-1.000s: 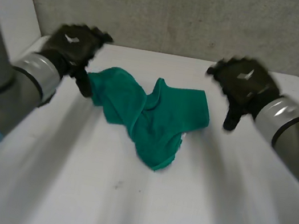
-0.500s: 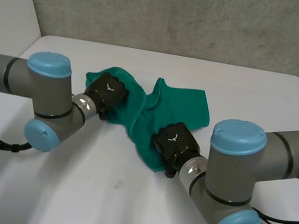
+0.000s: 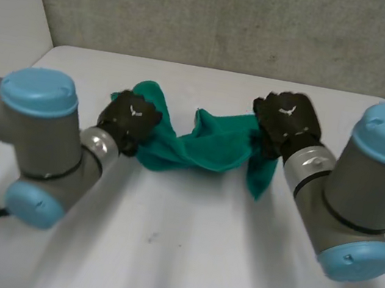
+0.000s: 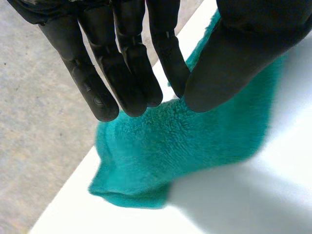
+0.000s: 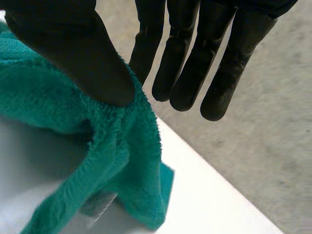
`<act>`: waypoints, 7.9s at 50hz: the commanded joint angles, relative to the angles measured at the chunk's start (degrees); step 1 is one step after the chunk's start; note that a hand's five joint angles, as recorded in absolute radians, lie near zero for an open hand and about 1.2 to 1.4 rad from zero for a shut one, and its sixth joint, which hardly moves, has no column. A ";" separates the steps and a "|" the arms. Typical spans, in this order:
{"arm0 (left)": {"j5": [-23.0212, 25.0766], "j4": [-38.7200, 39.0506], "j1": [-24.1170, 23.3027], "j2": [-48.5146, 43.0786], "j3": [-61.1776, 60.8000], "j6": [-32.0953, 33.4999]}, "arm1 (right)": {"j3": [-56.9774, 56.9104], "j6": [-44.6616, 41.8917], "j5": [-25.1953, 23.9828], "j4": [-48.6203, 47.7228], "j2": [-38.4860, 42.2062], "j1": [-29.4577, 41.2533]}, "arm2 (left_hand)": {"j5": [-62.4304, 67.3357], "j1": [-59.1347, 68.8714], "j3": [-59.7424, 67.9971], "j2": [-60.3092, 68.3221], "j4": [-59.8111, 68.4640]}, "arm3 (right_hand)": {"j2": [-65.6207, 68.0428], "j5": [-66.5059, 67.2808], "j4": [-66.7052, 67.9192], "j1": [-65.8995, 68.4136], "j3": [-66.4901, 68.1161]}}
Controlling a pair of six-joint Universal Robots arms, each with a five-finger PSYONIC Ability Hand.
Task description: Fold the towel.
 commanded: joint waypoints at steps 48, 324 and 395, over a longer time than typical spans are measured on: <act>1.40 -9.74 1.26 -14.50 18.13 -3.93 | -6.93 -7.07 -2.96 7.96 4.56 -2.03 | 14.65 15.78 12.00 11.66 11.79 | 13.22 13.71 11.94 25.32 12.57; 1.40 4.59 17.43 4.83 -23.79 -5.69 | 9.31 -6.45 -7.88 8.83 2.28 -12.85 | -18.60 -17.47 -21.25 -21.59 -21.46 | 13.22 13.71 11.94 25.32 12.57; 1.22 1.34 18.92 20.37 -24.76 -5.51 | 7.20 -12.50 -7.52 16.37 -4.03 -13.81 | 14.65 15.78 12.00 11.66 11.79 | 13.22 13.71 11.94 25.32 12.57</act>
